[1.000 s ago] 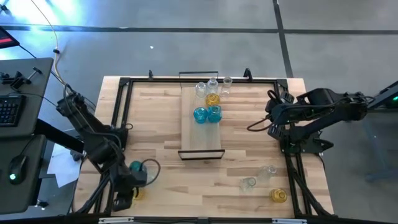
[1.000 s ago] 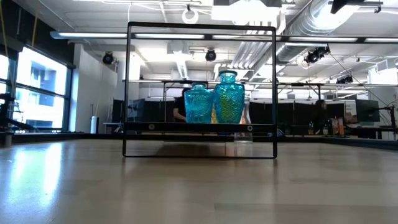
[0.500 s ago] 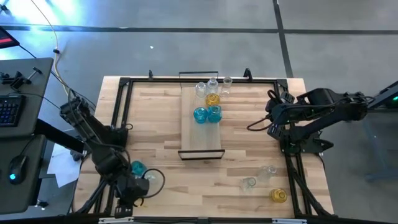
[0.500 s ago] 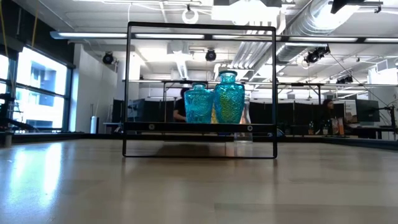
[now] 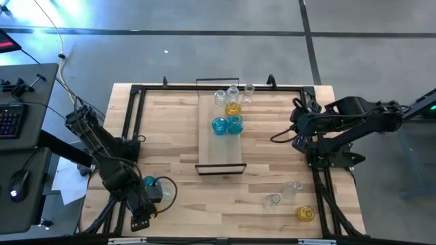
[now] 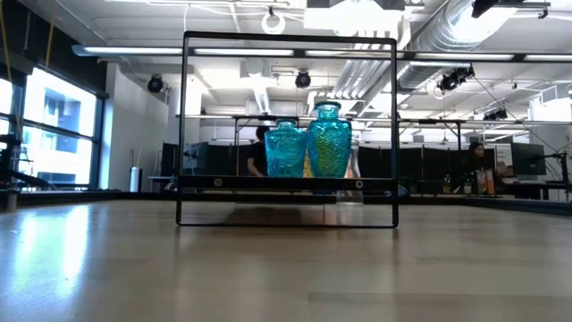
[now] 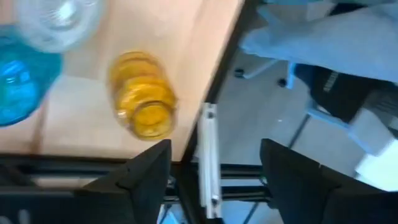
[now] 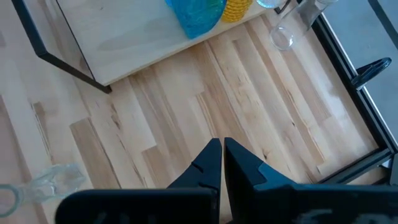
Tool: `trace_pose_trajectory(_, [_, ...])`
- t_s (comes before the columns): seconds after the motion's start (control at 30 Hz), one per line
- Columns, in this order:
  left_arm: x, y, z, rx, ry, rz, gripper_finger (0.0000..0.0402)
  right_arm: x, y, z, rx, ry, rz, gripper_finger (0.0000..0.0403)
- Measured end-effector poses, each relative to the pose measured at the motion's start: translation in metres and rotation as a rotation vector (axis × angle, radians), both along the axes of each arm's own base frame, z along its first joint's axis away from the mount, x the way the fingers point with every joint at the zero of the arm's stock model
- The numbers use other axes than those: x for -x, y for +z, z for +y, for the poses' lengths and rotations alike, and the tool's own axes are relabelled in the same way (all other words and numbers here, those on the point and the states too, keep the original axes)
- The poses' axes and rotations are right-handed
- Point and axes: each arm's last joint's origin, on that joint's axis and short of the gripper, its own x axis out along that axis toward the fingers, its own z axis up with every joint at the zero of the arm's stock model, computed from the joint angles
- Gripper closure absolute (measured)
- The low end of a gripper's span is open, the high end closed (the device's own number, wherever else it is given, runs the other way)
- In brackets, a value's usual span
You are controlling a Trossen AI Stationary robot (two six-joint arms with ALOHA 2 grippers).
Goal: Sort vases onto shelf
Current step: Put the bottom left yellow flower vase on the shelf aligned with the other yellow flower vase
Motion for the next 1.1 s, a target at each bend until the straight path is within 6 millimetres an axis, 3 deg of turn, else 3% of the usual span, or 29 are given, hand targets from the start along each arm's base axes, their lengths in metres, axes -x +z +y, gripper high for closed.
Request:
trace_pose_trajectory(0.4, [0.000, -0.021, -0.016, 0.004, -0.077, 0.155, 0.0144, 0.000, 0.000, 0.000, 0.004, 0.003, 0.001, 0.0402])
trace_pose_trajectory(0.67, [-0.002, -0.021, -0.012, -0.091, 0.016, 0.076, 0.0120, 0.000, 0.000, 0.000, 0.000, -0.005, -0.002, 0.0402])
trace_pose_trajectory(1.1, [0.001, -0.042, -0.017, -0.178, -0.042, 0.109, 0.0114, 0.000, 0.000, 0.000, -0.011, -0.015, -0.005, 0.0402])
